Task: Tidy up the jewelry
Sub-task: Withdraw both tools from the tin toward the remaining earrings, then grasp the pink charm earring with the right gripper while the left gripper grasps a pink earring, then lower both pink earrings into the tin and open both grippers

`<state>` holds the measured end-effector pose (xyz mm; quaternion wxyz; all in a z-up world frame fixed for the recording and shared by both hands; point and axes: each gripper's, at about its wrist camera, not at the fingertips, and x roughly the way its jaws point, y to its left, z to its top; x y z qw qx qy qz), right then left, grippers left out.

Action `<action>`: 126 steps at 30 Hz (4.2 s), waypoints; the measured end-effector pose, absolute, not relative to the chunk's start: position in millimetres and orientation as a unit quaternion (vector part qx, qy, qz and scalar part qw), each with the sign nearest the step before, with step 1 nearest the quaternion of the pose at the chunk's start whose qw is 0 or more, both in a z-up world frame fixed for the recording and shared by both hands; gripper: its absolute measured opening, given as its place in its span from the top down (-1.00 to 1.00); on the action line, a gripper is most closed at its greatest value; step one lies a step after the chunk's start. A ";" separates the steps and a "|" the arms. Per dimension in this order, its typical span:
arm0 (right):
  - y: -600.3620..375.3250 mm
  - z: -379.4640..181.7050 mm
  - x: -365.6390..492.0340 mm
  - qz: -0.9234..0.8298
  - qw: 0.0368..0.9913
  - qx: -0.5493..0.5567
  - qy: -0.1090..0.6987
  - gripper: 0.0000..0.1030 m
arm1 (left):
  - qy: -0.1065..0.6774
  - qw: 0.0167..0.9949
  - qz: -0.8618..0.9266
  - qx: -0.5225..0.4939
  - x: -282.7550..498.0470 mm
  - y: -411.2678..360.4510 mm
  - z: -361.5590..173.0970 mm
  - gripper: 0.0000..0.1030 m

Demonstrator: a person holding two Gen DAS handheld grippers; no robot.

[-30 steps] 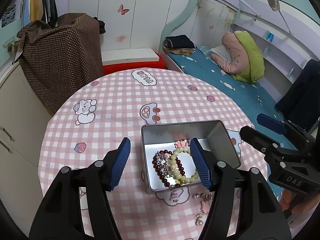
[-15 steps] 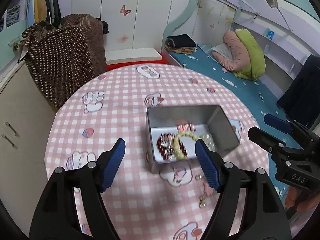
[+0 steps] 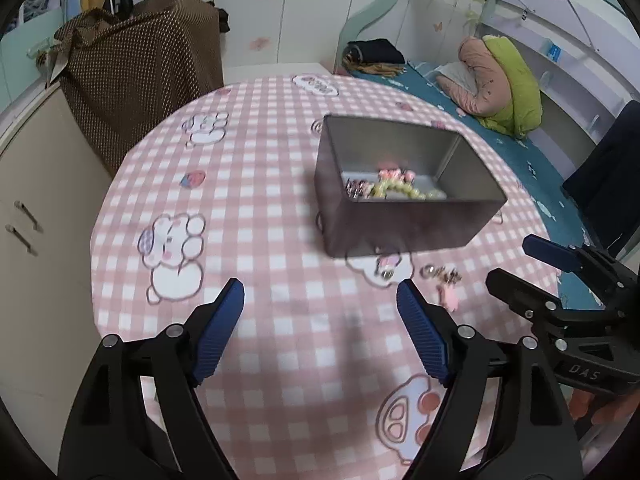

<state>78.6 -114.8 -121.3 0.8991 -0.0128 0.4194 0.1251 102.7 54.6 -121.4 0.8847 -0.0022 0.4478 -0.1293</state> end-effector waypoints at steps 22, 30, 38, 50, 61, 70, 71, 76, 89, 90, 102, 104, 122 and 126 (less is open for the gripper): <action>-83.0 -155.6 82.9 0.158 0.876 -0.052 0.452 0.70 | 0.467 0.873 -0.137 -0.007 95.2 57.4 -140.4 -0.55; -104.1 -143.4 80.0 0.155 0.883 -0.022 0.443 0.71 | 0.468 0.871 -0.150 -0.010 102.2 47.0 -142.4 -0.55; -140.2 -122.3 75.5 0.132 0.898 0.018 0.418 0.71 | 0.466 0.871 -0.159 -0.008 110.4 31.3 -142.9 -0.54; -162.3 -127.8 83.5 0.125 0.897 0.047 0.422 0.71 | 0.472 0.867 -0.162 -0.004 130.9 5.5 -151.5 0.09; -167.3 -133.9 94.0 0.127 0.894 0.054 0.425 0.71 | 0.471 0.867 -0.160 0.033 134.1 -6.3 -156.5 0.72; -166.8 -130.7 89.9 0.130 0.896 0.054 0.421 0.71 | 0.466 0.869 -0.161 0.032 126.3 -3.1 -152.3 0.72; -166.5 -130.2 89.1 0.130 0.897 0.053 0.420 0.71 | 0.465 0.870 -0.161 0.031 125.1 -1.4 -151.3 0.72; -163.1 -125.7 84.7 0.130 0.899 0.050 0.415 0.71 | 0.457 0.874 -0.160 0.028 119.6 3.6 -144.1 0.72; -156.1 -96.9 80.3 0.131 0.914 0.038 0.381 0.70 | 0.415 0.895 -0.162 0.024 101.5 12.9 -104.1 0.72; -156.3 -94.7 81.1 0.132 0.915 0.037 0.379 0.70 | 0.409 0.897 -0.163 0.024 101.4 13.0 -99.6 0.72; -144.6 -62.6 91.3 0.146 0.930 0.024 0.337 0.70 | 0.369 0.915 -0.163 0.022 110.6 12.5 -63.3 0.72; -142.4 -59.1 95.4 0.147 0.931 0.023 0.333 0.70 | 0.364 0.917 -0.165 0.021 113.8 11.9 -59.1 0.72; -123.3 -75.3 138.1 0.168 0.919 0.014 0.356 0.70 | 0.392 0.905 -0.167 0.004 162.8 4.9 -74.6 0.72; -121.4 -82.4 146.1 0.170 0.914 0.016 0.368 0.70 | 0.403 0.900 -0.166 0.002 172.6 3.2 -83.1 0.72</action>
